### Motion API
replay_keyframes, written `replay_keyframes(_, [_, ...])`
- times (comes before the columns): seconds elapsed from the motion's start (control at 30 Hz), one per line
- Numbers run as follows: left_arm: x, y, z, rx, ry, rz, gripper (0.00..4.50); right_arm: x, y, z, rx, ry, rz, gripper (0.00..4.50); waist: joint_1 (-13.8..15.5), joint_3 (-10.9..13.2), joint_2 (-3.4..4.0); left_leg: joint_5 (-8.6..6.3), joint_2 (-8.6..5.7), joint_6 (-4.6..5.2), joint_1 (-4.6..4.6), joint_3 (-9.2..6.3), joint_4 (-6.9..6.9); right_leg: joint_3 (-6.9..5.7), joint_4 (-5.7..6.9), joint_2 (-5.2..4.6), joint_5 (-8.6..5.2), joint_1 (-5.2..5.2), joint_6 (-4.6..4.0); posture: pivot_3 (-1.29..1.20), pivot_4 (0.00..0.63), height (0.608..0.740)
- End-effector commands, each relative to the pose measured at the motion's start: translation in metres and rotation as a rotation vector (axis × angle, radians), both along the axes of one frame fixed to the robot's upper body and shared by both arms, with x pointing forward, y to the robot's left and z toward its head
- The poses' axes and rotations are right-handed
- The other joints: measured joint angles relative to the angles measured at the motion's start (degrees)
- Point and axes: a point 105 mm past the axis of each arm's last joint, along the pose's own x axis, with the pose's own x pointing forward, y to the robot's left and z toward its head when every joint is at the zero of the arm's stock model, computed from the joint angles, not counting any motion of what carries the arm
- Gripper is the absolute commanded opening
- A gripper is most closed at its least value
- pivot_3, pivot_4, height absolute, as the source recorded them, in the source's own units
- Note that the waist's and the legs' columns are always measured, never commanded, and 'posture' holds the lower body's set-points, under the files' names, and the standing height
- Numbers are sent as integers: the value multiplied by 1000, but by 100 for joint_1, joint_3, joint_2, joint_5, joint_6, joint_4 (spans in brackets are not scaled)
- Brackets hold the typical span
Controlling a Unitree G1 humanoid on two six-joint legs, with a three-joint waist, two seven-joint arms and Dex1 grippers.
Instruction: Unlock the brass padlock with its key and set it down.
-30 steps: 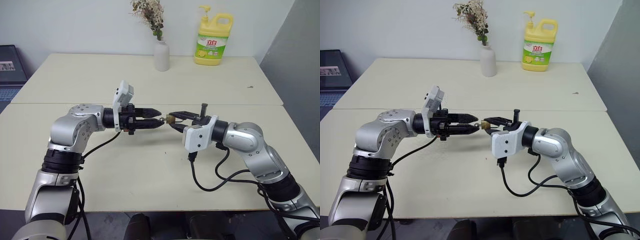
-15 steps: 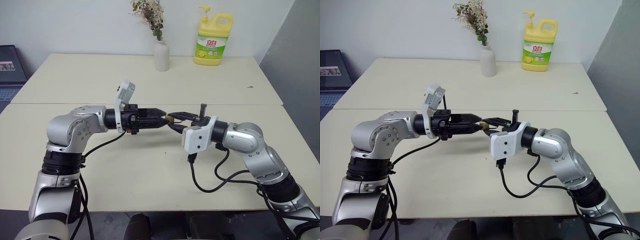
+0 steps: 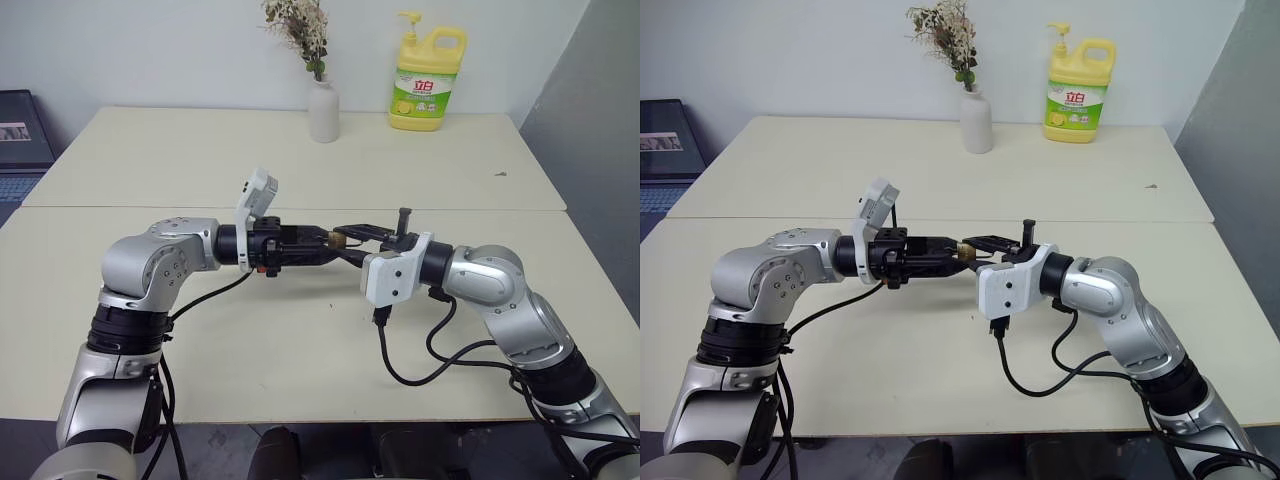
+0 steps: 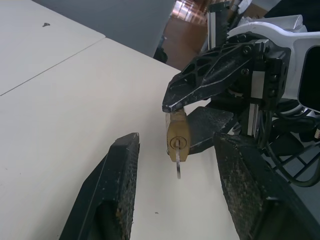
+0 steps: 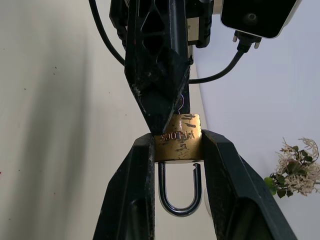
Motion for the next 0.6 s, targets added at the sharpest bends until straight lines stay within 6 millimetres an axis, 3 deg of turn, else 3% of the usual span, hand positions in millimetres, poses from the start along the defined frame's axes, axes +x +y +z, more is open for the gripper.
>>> replay_keyframes(0.03, [-1, -1, 16, -53, -27, -12, 2456, -8, 3, 14, 17, -52, 29, 932, 1, 0, 0, 0, 0, 0, 0, 0, 0, 0, 0, 0, 0, 0, 0, 0, 150, 740])
replay_keyframes(0.6, [0, 1, 12, -46, -5, -2, 2456, -8, 4, 13, 15, -49, 32, 932, -1, 0, 0, 0, 0, 0, 0, -1, 0, 0, 0, 0, 0, 0, 0, 0, 150, 740])
